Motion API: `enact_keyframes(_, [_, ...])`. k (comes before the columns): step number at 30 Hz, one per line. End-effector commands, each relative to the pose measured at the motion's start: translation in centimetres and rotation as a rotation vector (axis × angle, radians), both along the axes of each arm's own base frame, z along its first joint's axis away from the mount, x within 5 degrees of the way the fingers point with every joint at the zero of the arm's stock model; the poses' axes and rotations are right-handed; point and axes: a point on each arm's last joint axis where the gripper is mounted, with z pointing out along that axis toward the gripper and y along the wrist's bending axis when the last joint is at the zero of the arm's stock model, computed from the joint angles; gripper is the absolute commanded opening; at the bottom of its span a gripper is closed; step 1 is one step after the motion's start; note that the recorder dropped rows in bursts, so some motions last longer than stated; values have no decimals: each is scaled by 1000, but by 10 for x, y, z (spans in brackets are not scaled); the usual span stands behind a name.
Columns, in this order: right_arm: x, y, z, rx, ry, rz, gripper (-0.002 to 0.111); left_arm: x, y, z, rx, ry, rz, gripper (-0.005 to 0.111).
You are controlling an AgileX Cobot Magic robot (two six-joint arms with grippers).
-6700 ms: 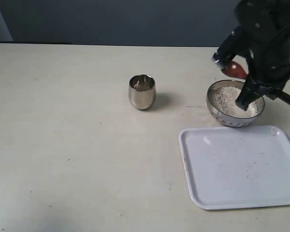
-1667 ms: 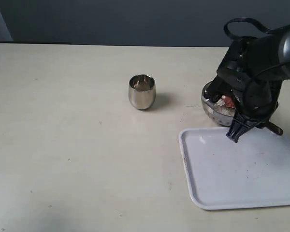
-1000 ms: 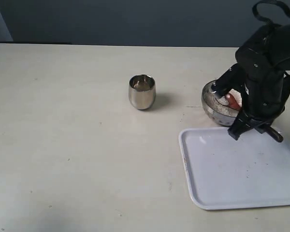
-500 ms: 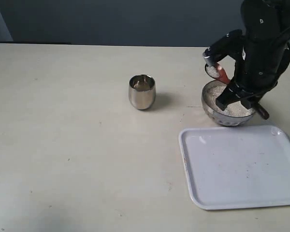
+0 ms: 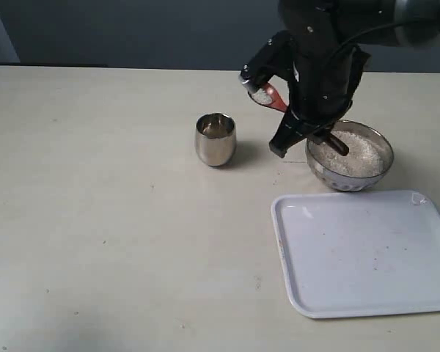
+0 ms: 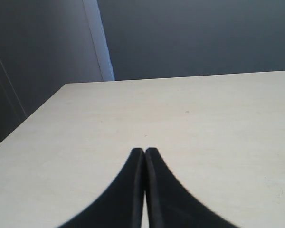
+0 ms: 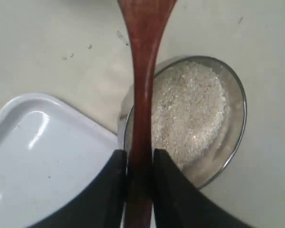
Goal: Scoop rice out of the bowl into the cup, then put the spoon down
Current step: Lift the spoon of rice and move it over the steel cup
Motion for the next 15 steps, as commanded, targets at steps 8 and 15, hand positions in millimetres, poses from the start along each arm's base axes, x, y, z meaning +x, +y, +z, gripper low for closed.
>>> enact_keyframes(8, [14, 25, -23, -65, -1, 55, -1, 0, 0, 2, -3, -17, -5, 0])
enact_keyframes(15, [14, 38, -30, -121, -47, 125, -1, 0, 0, 2, -3, -17, -5, 0])
